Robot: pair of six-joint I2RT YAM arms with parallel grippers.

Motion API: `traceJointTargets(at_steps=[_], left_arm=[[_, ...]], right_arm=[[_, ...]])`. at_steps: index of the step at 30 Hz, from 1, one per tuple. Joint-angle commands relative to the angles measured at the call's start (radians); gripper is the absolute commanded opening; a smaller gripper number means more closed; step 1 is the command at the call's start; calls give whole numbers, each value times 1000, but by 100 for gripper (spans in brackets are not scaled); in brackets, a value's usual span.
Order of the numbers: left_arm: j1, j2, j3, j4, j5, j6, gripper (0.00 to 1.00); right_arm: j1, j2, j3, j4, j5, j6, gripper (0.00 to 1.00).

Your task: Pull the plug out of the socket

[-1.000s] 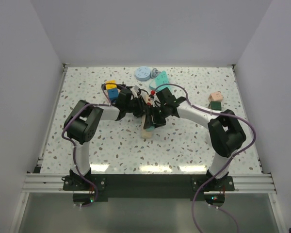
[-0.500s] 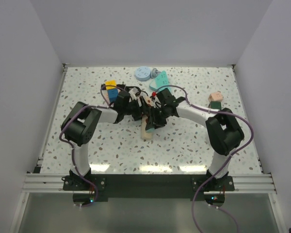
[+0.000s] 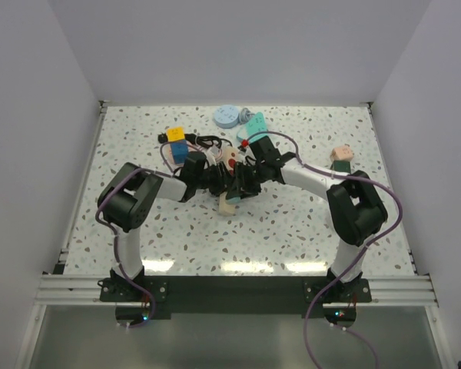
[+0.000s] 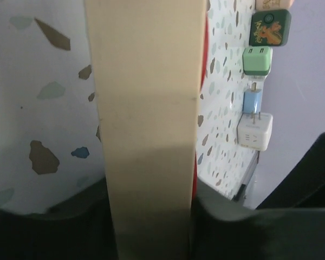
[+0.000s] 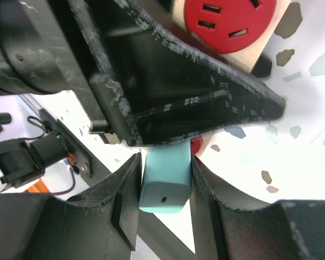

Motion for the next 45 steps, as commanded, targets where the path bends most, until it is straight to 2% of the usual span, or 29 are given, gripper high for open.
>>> traceJointTargets(at_steps=[1, 3, 4, 6, 12, 16, 20, 27, 31, 34, 37, 38, 42, 45], left_arm=[[-20, 26, 18, -2, 25, 23, 32], [-26, 26, 21, -4, 28, 30, 21], [-27, 26, 25, -4, 29, 31, 10], [-27, 24, 25, -4, 31, 31, 0], [-26, 21, 30, -44, 14, 59, 0], [-24, 35, 53, -119, -18, 120, 0], [-21, 57, 84, -188, -47, 161, 0], [-23, 80, 113, -217, -49, 165, 0], [-21, 86, 126, -217, -47, 160, 0], [-23, 72, 124, -200, -41, 145, 0], [-23, 46, 107, -166, -33, 129, 0], [-23, 37, 104, -150, -27, 128, 0], [-21, 15, 96, -111, -1, 113, 0], [-23, 1, 97, -105, 19, 111, 0]], right_arm=[[1, -61, 59, 122, -93, -1, 0], [-1, -70, 62, 116, -83, -3, 0], [-2, -70, 62, 107, -75, -4, 0], [-2, -70, 71, 93, -64, -12, 0], [-57, -99, 103, -63, -34, -113, 0], [-184, -133, 115, -270, -93, -227, 0], [-237, -113, 202, -496, -87, -380, 0], [-214, -136, 157, -383, -130, -276, 0], [-130, -131, 141, -343, -109, -245, 0], [-129, -169, 143, -343, -25, -225, 0], [-174, -190, 152, -381, 177, -233, 0], [-186, -188, 164, -399, 306, -234, 0], [-339, -174, 144, -456, 517, -161, 0], [-437, -160, 114, -481, 583, -123, 0]])
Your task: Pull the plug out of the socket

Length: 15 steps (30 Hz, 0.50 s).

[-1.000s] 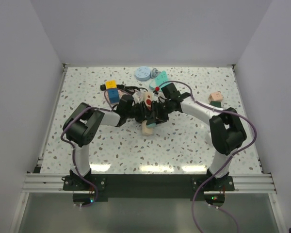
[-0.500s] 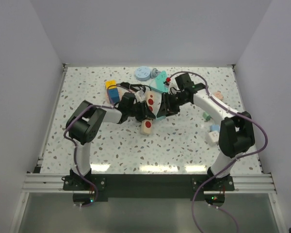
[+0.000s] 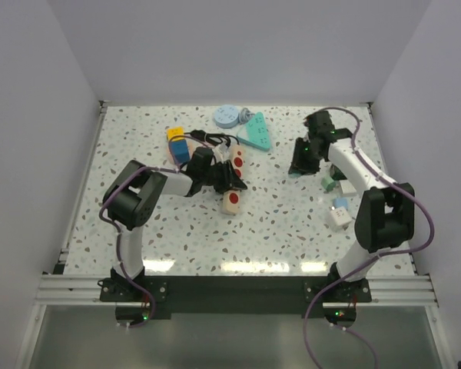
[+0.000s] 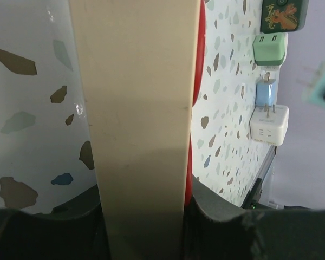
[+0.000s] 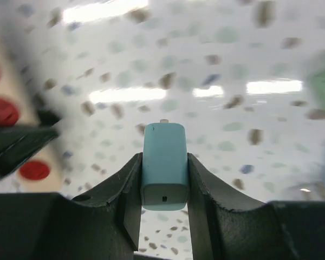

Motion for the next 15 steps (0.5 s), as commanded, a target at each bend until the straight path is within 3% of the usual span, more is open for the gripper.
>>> traceJointTargets(at_steps=[1, 4, 10, 15], left_arm=[[4, -51, -12, 17, 19, 9, 0], [4, -64, -15, 15, 35, 9, 0], [3, -70, -18, 18, 104, 8, 0], [0, -74, -41, 23, 147, 8, 0]], right_arm=[[-104, -16, -23, -90, 273, 75, 0], [-137, -14, -50, -110, 395, 99, 0], [-187, -19, -121, -110, 484, 154, 0], [-232, -14, -152, -96, 475, 165, 25]])
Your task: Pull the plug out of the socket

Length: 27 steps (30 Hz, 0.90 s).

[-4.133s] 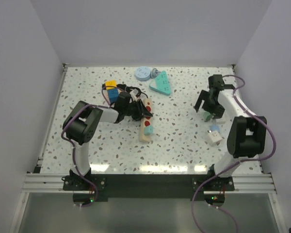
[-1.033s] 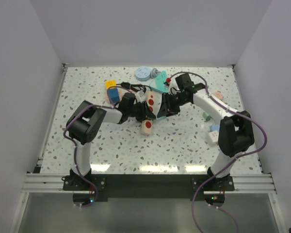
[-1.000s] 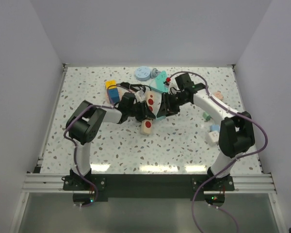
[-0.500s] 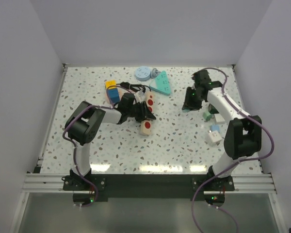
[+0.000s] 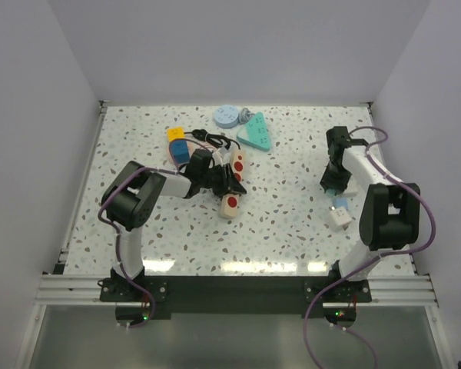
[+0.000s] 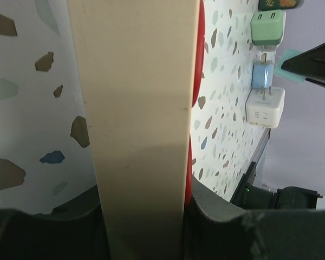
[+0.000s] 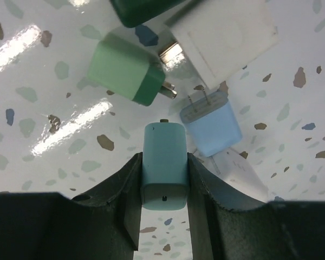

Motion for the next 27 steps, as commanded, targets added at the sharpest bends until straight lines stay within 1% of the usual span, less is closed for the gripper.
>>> traceJointTargets(at_steps=[1, 2, 5, 6, 9, 11, 12, 15, 16, 17, 18, 19, 22, 23, 25, 26, 27], left_arm=[[-2, -61, -17, 26, 76, 14, 0], [-2, -62, -18, 2, 73, 19, 0], [-3, -67, -20, -43, 56, 42, 0], [-3, -71, -21, -51, 45, 52, 0], [-2, -84, -26, -68, 42, 58, 0], [-2, -99, -28, -72, 41, 57, 0], [-3, -111, -31, -72, 44, 57, 0], [-3, -172, -32, -75, 38, 63, 0], [-2, -191, -34, -77, 39, 63, 0], [-2, -224, -31, -78, 38, 65, 0], [-2, -238, -26, -83, 28, 62, 0], [1, -251, -18, -86, 28, 59, 0], [3, -275, 61, -114, 25, 65, 0], [6, -260, 145, -155, 13, 75, 0], [26, -229, 242, -196, 1, 106, 0], [35, -182, 343, -224, -2, 112, 0], [58, -151, 397, -239, -4, 118, 0]], right_arm=[[-33, -13, -9, 8, 36, 39, 31], [-34, -4, -13, 8, 31, 42, 42], [-34, 12, -19, 11, 43, 48, 54], [-33, 13, -16, 8, 45, 56, 59], [-33, 21, -6, 11, 42, 60, 68], [-34, 16, 11, -6, 30, 68, 71], [-34, -17, 13, 0, 5, 67, 72], [-33, -92, 5, 75, -159, 41, 84], [-34, -138, 5, 113, -192, 39, 93], [-34, -155, 7, 129, -275, 34, 99], [-34, -168, 10, 141, -288, 25, 99], [-34, -181, 13, 153, -333, 21, 99], [-34, -189, 27, 161, -410, 4, 99], [-34, -194, 21, 169, -435, -5, 99], [-34, -191, 19, 170, -447, -9, 99], [-33, -186, 13, 170, -456, -12, 99], [-34, -182, 8, 178, -476, -15, 99]])
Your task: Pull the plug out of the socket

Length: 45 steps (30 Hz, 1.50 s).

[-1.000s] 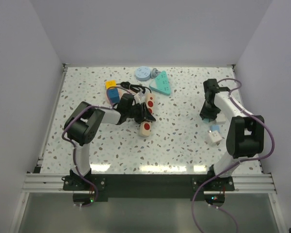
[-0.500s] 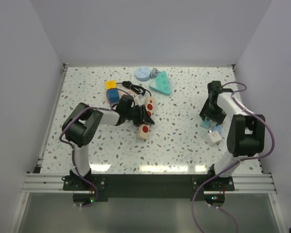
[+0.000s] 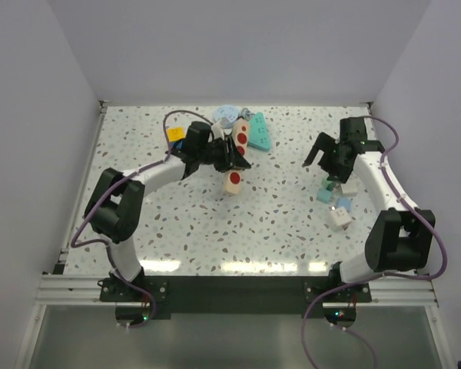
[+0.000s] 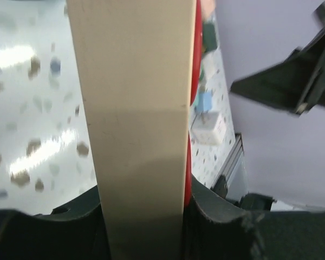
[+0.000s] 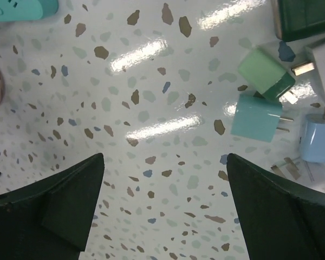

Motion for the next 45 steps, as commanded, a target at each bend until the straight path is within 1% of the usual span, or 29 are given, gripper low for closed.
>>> traceJointTargets(at_steps=[1, 2, 4, 5, 7, 8, 11, 14, 16, 17, 18, 19, 22, 23, 24, 28, 30, 34, 37, 38, 39, 40, 43, 44, 45], left_arm=[[59, 64, 272, 15, 8, 70, 0], [70, 130, 382, -8, 11, 68, 0], [96, 191, 485, -26, 5, 51, 0], [103, 246, 575, -38, -3, 42, 0], [125, 294, 645, -31, -15, 10, 0], [132, 337, 703, -37, -29, -2, 0], [159, 400, 746, -12, -81, -58, 0], [180, 423, 740, -5, -147, -98, 0], [189, 405, 701, 26, -226, -116, 0], [191, 382, 650, 68, -254, -122, 0], [191, 376, 633, 84, -306, -127, 0], [194, 379, 630, 90, -320, -133, 0], [192, 425, 651, 100, -342, -183, 8], [192, 458, 668, 100, -343, -203, 16], [192, 477, 671, 109, -349, -246, 20], [186, 535, 655, 170, -362, -372, 30], [182, 552, 639, 199, -377, -417, 38], [162, 577, 648, 196, -399, -447, 46], [159, 598, 654, 189, -409, -480, 55], [159, 598, 650, 185, -415, -486, 61], [156, 598, 647, 181, -422, -492, 65], [154, 595, 644, 170, -428, -493, 74], [153, 575, 625, 156, -438, -507, 86], [153, 567, 619, 150, -443, -510, 92], [153, 557, 613, 143, -442, -519, 94]], right_arm=[[1, 7, 4, 38, -109, -27, 99], [1, 5, -4, 42, -115, -29, 99], [4, 13, -5, 39, -129, -38, 99], [6, 16, -10, 37, -129, -40, 99], [6, 13, -16, 38, -133, -43, 99], [7, 13, -25, 40, -138, -44, 99], [6, 12, -36, 42, -147, -47, 99], [7, 15, -37, 42, -156, -53, 99], [6, 18, -36, 43, -167, -58, 99], [6, 21, -39, 43, -167, -61, 99], [6, 21, -41, 45, -169, -60, 99], [6, 22, -42, 48, -170, -60, 99], [6, 33, -47, 52, -182, -61, 99], [6, 36, -48, 54, -184, -60, 99], [6, 44, -47, 55, -187, -60, 99], [6, 53, -42, 57, -190, -63, 99], [7, 54, -45, 57, -189, -64, 99], [6, 58, -57, 63, -196, -64, 99], [6, 64, -56, 65, -199, -63, 99], [6, 68, -54, 65, -201, -63, 99], [6, 68, -54, 65, -202, -63, 99], [4, 71, -54, 66, -202, -63, 99], [6, 76, -56, 66, -202, -63, 99], [6, 78, -56, 68, -202, -63, 99], [7, 79, -56, 71, -204, -63, 99]])
